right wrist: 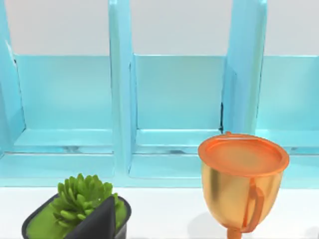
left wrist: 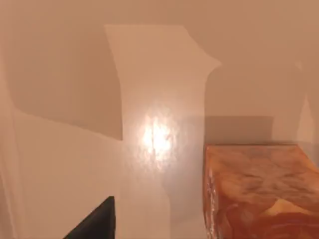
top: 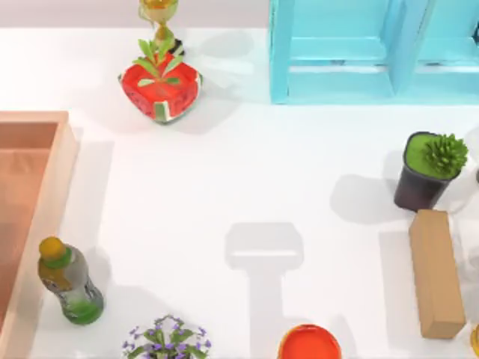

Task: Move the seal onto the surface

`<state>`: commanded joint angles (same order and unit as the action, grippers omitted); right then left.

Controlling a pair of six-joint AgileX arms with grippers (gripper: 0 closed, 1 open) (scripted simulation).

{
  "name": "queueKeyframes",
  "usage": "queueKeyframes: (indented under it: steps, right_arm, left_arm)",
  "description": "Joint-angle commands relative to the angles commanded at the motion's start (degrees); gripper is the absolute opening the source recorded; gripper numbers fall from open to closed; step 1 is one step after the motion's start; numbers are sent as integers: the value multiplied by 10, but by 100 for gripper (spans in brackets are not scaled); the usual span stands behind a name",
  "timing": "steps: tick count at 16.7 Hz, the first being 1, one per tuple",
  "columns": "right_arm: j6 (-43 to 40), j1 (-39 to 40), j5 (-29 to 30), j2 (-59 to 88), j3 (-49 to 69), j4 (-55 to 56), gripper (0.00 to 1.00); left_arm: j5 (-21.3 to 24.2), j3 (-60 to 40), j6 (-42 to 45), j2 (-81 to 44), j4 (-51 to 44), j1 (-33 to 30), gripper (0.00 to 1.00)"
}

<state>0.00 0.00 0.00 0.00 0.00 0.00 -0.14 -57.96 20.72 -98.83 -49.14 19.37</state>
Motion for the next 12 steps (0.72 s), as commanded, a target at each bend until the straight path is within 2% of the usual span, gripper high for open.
queueKeyframes:
  steps: [3, 7, 12]
  right_arm:
    - [0, 0, 0, 0, 0, 0, 100]
    - [0, 0, 0, 0, 0, 0, 100]
    - [0, 0, 0, 0, 0, 0, 100]
  left_arm:
    - [0, 24, 1, -12, 36, 0, 100]
    - [0, 25, 1, -12, 38, 0, 100]
    - [0, 25, 1, -12, 38, 0, 62]
